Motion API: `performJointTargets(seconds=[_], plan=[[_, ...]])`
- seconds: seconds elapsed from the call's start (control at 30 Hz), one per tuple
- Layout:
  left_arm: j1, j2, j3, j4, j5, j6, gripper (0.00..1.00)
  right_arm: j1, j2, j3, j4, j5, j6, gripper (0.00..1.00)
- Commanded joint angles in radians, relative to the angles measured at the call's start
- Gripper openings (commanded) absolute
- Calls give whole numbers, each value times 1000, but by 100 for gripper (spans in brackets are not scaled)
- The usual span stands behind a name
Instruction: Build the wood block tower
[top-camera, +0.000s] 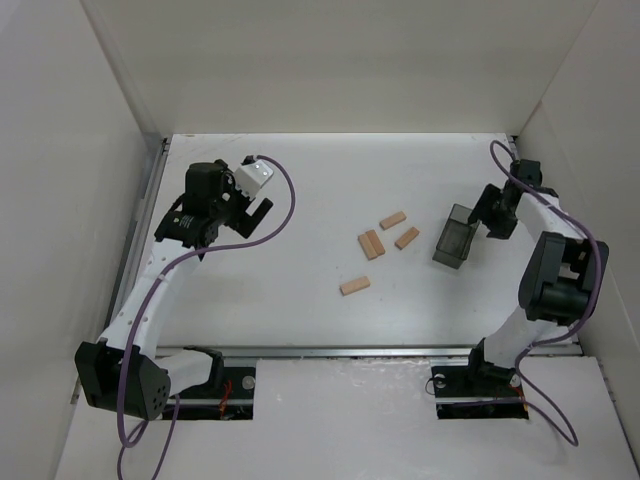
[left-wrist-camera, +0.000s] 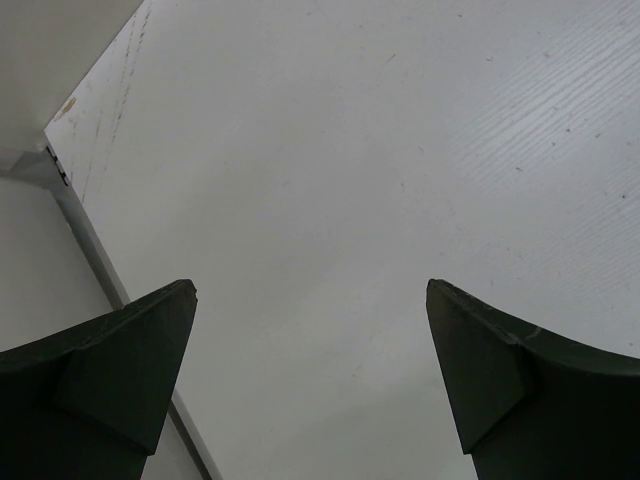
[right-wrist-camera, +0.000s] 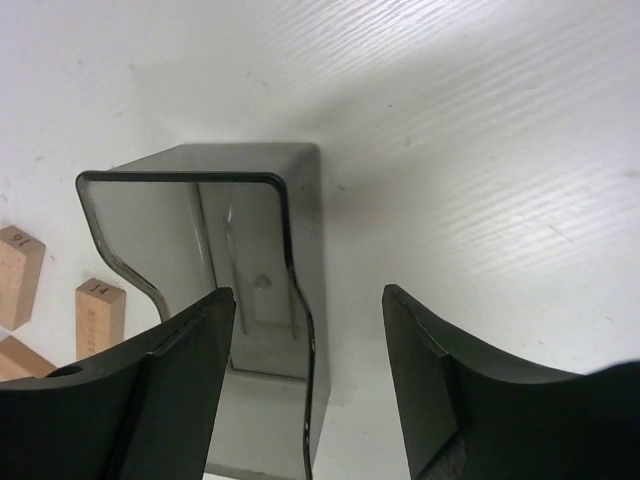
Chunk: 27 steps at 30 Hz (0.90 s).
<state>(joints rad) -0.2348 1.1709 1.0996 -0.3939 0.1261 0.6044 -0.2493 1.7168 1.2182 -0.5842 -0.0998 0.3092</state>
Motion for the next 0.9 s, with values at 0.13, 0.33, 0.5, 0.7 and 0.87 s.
performJointTargets(seconds=[0.13,0.33,0.5,0.7,0.87], plan=[[-5,-11,-6,10,0,-11,99,131,-213,60,-65,283,25,66],[-5,-1,29,46,20,-115,99,386,-258,60,-74,258,13,63],[-5,19,85,44,-16,-293,99,485,-185,49,-52,192,39,59],[-5,29,114,24,10,-372,99,521,-76,15,-63,213,109,56],[-5,29,138,-11,36,-419,99,507,-54,-9,-89,296,166,56]])
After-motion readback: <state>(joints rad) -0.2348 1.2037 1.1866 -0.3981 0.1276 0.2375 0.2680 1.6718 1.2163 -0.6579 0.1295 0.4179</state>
